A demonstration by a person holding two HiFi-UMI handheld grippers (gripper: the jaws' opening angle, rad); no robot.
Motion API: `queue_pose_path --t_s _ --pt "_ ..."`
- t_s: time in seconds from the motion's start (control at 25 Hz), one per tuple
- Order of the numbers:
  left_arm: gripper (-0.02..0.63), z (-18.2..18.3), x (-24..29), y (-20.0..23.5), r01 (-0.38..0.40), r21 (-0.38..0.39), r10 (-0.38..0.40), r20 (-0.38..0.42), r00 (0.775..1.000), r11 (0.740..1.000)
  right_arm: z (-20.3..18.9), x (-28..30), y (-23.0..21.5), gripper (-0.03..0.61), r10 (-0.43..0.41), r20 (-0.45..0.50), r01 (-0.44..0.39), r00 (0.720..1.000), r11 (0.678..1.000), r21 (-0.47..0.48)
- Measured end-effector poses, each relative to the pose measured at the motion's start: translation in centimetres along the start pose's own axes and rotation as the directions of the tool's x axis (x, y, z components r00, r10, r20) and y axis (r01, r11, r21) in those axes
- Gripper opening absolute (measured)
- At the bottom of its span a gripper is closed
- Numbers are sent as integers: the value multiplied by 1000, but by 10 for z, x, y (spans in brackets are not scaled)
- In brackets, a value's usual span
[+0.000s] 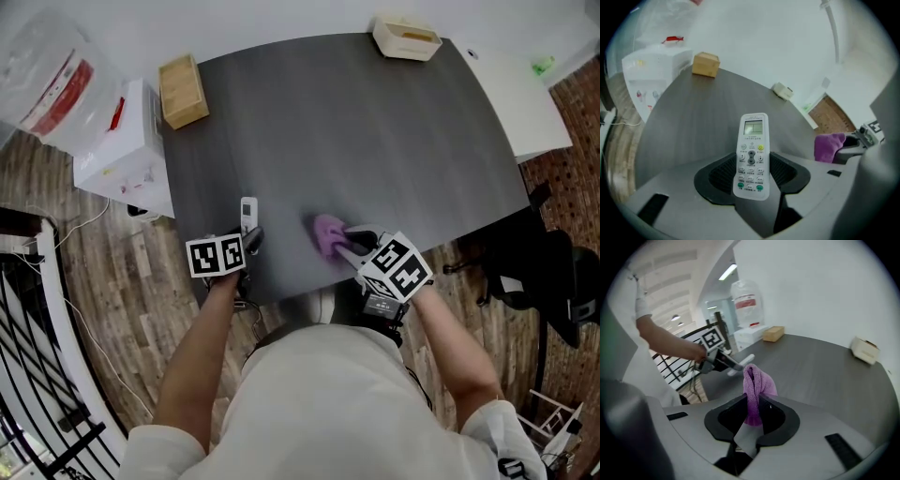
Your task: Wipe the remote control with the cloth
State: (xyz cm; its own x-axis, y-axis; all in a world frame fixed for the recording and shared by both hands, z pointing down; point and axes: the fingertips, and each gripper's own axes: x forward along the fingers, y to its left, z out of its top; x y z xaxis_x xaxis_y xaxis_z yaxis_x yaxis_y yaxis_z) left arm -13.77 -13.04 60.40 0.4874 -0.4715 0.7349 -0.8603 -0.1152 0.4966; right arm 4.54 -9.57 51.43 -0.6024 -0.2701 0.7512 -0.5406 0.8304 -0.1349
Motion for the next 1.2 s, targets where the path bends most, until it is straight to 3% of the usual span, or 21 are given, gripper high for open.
queue_pose_path --t_s 0.16,0.4,0.88,1.2 --pt "219 -6 -3 29 -162 5 162 -40 986 987 -15 -13 -44 72 -134 8 131 991 978 161" --pt "219 -16 3 39 -250 -38 246 -84 966 968 -23 -10 -47 72 -143 11 138 990 968 211" --pt "219 -30 4 18 -120 -106 112 -76 991 987 -19 2 -41 72 -125 4 122 992 975 187" --pt "219 -33 7 10 -102 -69 97 -74 993 992 -25 -4 -39 72 -130 -6 129 991 977 170"
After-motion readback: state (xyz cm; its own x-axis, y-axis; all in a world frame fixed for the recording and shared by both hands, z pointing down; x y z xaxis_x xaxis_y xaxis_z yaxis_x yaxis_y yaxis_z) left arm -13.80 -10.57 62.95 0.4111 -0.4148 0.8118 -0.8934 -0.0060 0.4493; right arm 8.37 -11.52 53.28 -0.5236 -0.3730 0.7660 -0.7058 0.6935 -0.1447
